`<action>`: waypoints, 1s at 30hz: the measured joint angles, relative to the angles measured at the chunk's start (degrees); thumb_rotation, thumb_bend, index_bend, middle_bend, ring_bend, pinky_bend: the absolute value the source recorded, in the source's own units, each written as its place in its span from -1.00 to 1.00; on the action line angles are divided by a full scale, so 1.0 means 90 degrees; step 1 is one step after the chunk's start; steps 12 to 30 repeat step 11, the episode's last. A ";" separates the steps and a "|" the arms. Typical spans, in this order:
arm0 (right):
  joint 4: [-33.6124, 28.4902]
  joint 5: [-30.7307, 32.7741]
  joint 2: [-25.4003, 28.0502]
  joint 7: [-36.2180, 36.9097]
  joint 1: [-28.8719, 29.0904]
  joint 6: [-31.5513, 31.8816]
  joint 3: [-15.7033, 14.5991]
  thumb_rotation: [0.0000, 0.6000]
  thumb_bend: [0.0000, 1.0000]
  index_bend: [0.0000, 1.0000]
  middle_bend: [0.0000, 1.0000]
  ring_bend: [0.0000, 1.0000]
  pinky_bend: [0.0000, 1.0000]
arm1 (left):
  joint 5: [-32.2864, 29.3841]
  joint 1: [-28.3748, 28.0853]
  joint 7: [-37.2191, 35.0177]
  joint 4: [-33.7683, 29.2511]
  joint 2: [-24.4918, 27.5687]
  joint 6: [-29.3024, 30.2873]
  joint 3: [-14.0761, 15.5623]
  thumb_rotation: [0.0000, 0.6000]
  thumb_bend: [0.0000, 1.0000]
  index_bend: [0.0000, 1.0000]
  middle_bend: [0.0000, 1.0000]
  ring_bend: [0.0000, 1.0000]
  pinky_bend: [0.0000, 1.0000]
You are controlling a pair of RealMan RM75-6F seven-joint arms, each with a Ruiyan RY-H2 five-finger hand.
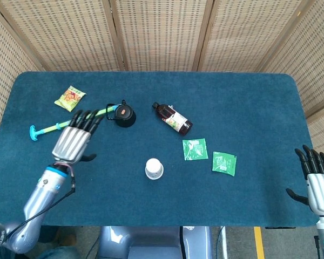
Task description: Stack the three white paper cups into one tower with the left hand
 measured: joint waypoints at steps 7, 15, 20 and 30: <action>0.0014 -0.0044 -0.0019 -0.0023 -0.0011 0.0030 -0.0010 1.00 -1.00 -1.00 -1.00 -1.00 -1.00 | 0.0755 0.1578 -0.1222 0.0870 0.0006 0.0885 0.0646 1.00 -1.00 -1.00 -1.00 -1.00 -1.00; -0.0030 -0.0095 -0.0007 -0.0047 -0.0012 0.0036 -0.0026 1.00 -1.00 -1.00 -1.00 -1.00 -1.00 | 0.1224 0.2115 -0.1787 0.1367 -0.0005 0.1092 0.0804 1.00 -1.00 -1.00 -1.00 -1.00 -1.00; -0.0030 -0.0095 -0.0007 -0.0047 -0.0012 0.0036 -0.0026 1.00 -1.00 -1.00 -1.00 -1.00 -1.00 | 0.1224 0.2115 -0.1787 0.1367 -0.0005 0.1092 0.0804 1.00 -1.00 -1.00 -1.00 -1.00 -1.00; -0.0030 -0.0095 -0.0007 -0.0047 -0.0012 0.0036 -0.0026 1.00 -1.00 -1.00 -1.00 -1.00 -1.00 | 0.1224 0.2115 -0.1787 0.1367 -0.0005 0.1092 0.0804 1.00 -1.00 -1.00 -1.00 -1.00 -1.00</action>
